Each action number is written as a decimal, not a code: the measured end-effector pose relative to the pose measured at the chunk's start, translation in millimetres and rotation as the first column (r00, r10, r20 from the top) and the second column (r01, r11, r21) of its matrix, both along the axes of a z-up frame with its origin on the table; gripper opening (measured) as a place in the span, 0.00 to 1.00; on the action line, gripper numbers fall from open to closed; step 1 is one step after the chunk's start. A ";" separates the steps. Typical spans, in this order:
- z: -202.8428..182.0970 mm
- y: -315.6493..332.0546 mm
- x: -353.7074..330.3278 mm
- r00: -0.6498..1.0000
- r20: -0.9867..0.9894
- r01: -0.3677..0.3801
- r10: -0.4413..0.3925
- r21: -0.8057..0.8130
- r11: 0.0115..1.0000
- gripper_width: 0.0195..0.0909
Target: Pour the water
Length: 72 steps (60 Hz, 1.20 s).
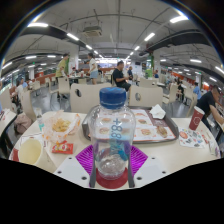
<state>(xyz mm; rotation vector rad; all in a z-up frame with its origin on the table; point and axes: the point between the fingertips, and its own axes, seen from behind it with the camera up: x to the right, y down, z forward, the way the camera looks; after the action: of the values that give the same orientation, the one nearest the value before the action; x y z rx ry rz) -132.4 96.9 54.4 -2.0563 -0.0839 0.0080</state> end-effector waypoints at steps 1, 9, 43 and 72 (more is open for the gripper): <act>-0.8 0.0 0.7 1.000 -0.007 0.010 -0.010 -0.002 1.000 0.34; 0.4 -1.5 2.6 0.999 -0.031 0.029 -0.029 0.000 1.000 0.41; 63.3 -155.5 -29.3 0.992 0.025 0.122 -0.120 -0.254 0.959 0.92; 116.1 -223.2 -66.2 0.992 0.066 0.118 -0.105 -0.238 0.964 0.92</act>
<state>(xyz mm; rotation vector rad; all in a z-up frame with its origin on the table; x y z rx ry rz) -198.7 -126.3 170.6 -2.3033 0.0001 -0.1114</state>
